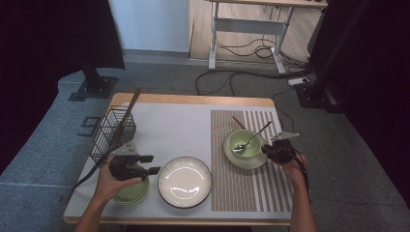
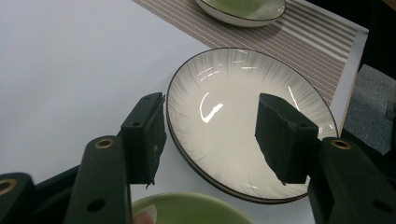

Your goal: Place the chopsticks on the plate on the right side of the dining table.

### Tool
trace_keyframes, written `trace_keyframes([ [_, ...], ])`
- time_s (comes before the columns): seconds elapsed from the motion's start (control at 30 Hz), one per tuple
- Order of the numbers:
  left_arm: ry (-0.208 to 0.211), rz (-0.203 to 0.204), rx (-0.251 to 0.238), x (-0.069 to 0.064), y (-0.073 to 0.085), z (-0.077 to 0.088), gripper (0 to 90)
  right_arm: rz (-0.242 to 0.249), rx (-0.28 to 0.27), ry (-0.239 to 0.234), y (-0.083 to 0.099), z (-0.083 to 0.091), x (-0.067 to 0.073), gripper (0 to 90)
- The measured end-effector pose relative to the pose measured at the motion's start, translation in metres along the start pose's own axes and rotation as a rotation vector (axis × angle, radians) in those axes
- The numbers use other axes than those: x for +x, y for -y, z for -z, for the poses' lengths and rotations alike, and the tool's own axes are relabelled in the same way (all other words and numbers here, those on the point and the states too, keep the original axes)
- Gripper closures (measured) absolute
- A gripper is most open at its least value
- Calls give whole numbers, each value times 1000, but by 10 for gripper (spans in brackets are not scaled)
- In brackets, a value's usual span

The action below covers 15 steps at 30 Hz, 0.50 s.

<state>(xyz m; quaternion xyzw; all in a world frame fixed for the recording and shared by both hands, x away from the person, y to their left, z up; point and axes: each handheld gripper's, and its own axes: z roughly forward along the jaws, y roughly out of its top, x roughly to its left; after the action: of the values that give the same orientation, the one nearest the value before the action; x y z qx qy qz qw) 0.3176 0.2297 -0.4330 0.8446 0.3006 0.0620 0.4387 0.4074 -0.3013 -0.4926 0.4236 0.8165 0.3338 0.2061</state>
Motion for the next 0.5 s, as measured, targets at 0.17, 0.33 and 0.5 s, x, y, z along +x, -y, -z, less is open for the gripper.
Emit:
trace_keyframes([
  [0.17, 0, -1, 9, 0, 0, -2, 429, -3, -17, -15, 0, -2, -2, 775],
  [0.33, 2, -1, 9, 0, 1, -2, 428, 9, -21, -29, 0, -3, -2, 775],
  [0.5, 0, -1, 11, 0, 1, -2, 428, -5, -23, -26, 0, -2, -2, 738],
])
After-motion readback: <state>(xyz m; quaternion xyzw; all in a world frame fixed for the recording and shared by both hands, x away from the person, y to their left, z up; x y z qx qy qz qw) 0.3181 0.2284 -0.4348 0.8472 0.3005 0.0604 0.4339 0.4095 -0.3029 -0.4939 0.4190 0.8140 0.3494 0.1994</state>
